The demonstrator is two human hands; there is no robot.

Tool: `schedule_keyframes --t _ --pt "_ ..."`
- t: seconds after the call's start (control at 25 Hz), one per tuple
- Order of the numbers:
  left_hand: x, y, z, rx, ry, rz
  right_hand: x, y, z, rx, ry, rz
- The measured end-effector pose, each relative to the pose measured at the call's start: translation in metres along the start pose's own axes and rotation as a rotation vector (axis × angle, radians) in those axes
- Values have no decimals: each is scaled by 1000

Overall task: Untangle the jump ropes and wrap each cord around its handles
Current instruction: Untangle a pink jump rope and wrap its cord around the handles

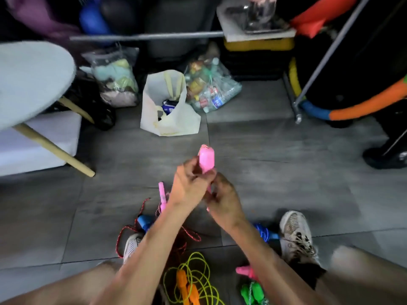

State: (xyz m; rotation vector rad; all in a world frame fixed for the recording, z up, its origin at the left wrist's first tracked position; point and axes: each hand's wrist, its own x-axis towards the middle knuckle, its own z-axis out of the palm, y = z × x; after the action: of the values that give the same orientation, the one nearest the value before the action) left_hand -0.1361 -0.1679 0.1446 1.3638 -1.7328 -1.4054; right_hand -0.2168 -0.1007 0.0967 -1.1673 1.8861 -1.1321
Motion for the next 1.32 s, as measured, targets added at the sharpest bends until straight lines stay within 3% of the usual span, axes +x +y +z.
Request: schedule_keyframes --t 0.08,0.16,0.24,0.36,0.44,0.52,0.6,0.72,0.8,0.88,1.0,1.16,1.24,1.28,1.32 --pt "-14 63 -17 1 60 110 -4 -51 -41 103 -24 -70" --pt "-30 121 -39 -26 79 257 -9 -87 -87 371 66 -62" --pt "-59 168 -66 101 -12 509 -21 -114 -121 328 110 -142" --pt "-102 210 -83 1 -161 738 -37 -144 -126 216 -307 -203" --pt "-117 226 -89 -311 -151 677 -43 -149 -116 55 -571 -78" --pt "-118 230 -97 -534 -94 564 -50 -141 -116 -244 -628 16" --pt "-107 215 -102 -531 -45 419 -56 -136 -129 -237 -473 89" --pt "-94 168 -87 -386 -218 152 -63 -156 -159 371 -230 113" --pt "-97 148 -69 -314 -407 45 -63 -179 -173 757 -209 116" --pt "-100 145 -52 -322 -521 24 -56 -192 -184 912 -262 146" --pt "-95 154 -47 -422 -457 -44 -39 -191 -210 780 -185 157" --pt "-88 167 -60 -218 -464 -53 -14 -175 -240 808 208 295" --pt "-84 171 -65 -255 -419 -79 -7 -169 -245 819 270 377" --pt "-83 172 -69 -331 -390 -96 -7 -167 -243 649 267 419" --pt "-83 173 -73 -416 -371 -108 -10 -166 -239 323 267 442"
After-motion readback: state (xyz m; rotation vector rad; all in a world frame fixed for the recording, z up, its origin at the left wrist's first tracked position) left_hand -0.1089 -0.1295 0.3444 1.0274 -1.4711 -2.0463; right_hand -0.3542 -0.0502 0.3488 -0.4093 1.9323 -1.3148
